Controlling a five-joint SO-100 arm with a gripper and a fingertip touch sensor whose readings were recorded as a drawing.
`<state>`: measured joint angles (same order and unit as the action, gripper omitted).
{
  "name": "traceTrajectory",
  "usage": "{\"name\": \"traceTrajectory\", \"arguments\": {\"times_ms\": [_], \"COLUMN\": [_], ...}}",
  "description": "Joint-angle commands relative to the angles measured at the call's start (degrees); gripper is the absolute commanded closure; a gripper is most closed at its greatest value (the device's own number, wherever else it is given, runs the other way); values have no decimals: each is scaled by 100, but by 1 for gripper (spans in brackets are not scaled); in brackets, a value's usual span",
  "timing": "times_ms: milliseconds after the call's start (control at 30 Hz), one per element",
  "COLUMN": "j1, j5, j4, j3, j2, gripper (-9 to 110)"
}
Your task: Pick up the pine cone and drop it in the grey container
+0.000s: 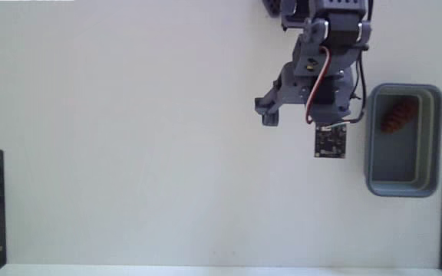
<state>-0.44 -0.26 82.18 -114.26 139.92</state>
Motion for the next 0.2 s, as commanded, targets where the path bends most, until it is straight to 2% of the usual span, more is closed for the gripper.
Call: {"name": "traceTrajectory", "arguments": {"times_ms": [0, 167], "j1": [44, 44], "j5": [26, 26], "j4": [-22, -22], "j3": [-30, -30], "j2": [219, 219], "gripper": [-9, -9]}}
